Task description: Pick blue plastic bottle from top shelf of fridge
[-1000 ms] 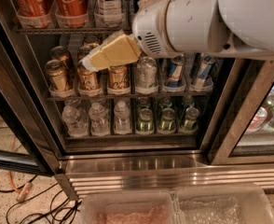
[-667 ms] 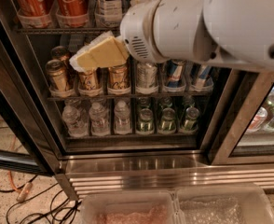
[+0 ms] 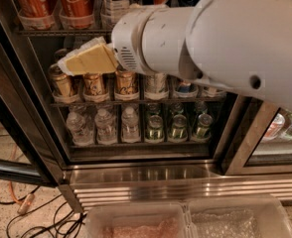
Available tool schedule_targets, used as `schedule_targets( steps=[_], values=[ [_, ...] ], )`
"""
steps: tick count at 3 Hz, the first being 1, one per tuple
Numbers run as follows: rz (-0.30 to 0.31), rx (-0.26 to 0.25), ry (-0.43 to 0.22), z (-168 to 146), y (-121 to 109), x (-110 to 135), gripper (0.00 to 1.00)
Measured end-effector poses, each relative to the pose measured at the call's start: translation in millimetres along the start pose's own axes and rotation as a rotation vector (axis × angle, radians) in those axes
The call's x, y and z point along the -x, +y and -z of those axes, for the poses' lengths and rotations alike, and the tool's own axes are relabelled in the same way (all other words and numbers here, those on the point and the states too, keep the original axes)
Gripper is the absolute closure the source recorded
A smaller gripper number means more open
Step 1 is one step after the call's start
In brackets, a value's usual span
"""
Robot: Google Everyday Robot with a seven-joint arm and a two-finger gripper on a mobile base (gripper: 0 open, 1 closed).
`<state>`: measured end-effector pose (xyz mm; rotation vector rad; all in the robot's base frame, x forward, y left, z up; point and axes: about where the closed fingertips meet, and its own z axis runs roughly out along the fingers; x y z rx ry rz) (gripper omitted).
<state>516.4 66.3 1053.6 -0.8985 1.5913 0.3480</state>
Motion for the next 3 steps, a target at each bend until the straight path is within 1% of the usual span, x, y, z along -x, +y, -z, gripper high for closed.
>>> schedule_targets(
  steps=[1,2,3],
  values=[
    [-0.034,-0.018,-0.009,-10.8,-5.8,-9.4,0.00],
    [-0.080,-0.026,-0.049,-38.0,-22.9,-12.8,0.00],
    [-0.080,-0.026,-0.049,-38.0,-23.0,-12.8,0.00]
  ],
)
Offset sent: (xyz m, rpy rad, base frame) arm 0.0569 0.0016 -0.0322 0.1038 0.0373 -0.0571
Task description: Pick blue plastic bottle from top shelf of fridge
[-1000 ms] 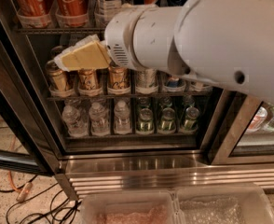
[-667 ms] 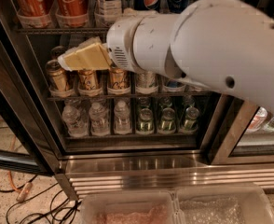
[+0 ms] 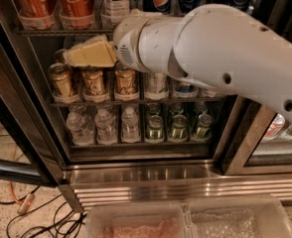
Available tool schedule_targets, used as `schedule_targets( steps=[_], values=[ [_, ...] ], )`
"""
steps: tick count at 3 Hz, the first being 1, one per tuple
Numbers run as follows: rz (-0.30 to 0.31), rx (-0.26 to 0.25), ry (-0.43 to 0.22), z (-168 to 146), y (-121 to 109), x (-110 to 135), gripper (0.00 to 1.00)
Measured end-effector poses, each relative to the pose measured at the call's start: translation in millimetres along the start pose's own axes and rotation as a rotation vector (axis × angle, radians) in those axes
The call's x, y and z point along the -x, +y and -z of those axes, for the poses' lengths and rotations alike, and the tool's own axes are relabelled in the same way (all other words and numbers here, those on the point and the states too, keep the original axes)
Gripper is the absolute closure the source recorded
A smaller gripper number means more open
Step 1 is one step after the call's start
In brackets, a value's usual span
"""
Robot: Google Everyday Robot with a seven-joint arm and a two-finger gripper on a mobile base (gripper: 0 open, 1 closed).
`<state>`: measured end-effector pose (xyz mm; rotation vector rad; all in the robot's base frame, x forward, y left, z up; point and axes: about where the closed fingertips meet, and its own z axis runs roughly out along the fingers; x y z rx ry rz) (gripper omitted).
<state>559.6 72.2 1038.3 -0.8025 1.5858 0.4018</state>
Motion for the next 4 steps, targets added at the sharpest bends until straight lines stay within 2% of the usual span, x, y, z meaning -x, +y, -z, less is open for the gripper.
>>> schedule_targets(
  steps=[3,4],
  values=[
    [-0.009,-0.068,-0.085,-9.9,-6.6,16.1,0.00],
    [-0.014,-0.088,-0.098,-13.8,-12.4,12.9,0.09]
  ],
)
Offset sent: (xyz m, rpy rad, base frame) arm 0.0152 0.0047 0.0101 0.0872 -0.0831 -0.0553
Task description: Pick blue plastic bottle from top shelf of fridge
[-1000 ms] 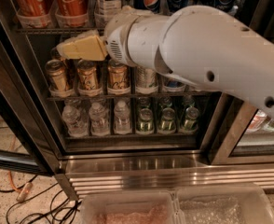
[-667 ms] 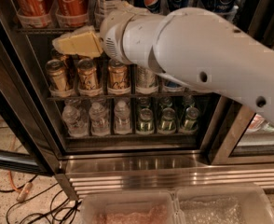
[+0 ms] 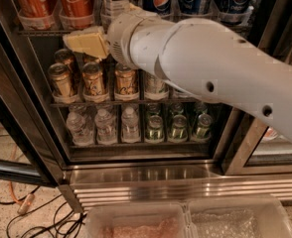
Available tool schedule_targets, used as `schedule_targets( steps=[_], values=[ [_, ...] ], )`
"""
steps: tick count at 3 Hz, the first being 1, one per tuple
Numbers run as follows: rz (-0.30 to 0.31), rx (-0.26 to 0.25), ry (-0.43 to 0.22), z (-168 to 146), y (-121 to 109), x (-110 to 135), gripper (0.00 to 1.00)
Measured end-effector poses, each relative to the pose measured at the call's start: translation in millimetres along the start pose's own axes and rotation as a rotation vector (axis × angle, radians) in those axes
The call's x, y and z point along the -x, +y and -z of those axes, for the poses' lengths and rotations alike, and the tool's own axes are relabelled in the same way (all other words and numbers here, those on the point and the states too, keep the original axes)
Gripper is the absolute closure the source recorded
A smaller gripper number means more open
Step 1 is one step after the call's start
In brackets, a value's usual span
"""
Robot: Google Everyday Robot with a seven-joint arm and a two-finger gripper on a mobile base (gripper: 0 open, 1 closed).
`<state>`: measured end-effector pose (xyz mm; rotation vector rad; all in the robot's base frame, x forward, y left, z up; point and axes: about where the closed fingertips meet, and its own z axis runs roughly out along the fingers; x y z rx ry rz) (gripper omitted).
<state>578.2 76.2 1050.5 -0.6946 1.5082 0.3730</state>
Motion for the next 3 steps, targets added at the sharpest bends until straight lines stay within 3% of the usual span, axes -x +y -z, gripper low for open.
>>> schedule_targets(
  steps=[3],
  values=[
    [0.021,-0.111,-0.042,-1.1,-43.3,-0.3,0.18]
  ],
)
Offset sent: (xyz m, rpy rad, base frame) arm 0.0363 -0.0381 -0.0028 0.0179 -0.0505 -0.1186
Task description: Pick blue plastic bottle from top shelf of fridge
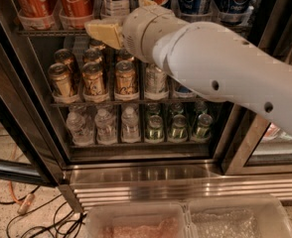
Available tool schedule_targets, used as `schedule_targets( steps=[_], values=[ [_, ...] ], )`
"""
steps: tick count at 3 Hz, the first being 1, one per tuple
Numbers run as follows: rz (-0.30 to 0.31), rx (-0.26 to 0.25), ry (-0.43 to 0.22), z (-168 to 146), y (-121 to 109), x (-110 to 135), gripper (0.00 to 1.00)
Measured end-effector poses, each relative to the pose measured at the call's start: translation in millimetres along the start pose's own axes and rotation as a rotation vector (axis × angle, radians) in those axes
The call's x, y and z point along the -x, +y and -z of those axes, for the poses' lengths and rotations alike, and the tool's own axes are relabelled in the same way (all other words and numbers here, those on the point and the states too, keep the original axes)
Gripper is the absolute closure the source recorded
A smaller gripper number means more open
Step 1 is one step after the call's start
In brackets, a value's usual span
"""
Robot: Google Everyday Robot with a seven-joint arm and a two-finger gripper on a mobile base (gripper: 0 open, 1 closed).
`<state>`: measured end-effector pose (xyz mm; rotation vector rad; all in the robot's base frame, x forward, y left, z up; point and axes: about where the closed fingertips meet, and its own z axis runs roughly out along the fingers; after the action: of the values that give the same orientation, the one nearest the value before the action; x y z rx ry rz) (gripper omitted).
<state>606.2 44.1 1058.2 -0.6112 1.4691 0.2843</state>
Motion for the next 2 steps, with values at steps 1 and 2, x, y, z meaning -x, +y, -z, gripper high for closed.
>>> schedule_targets(
  steps=[1,2],
  values=[
    [0.001,-0.011,-0.024,-9.5,-5.5,4.6,0.20],
    [-0.011,0.003,-0.055,-29.2,-2.5,8.7,0.26]
  ],
)
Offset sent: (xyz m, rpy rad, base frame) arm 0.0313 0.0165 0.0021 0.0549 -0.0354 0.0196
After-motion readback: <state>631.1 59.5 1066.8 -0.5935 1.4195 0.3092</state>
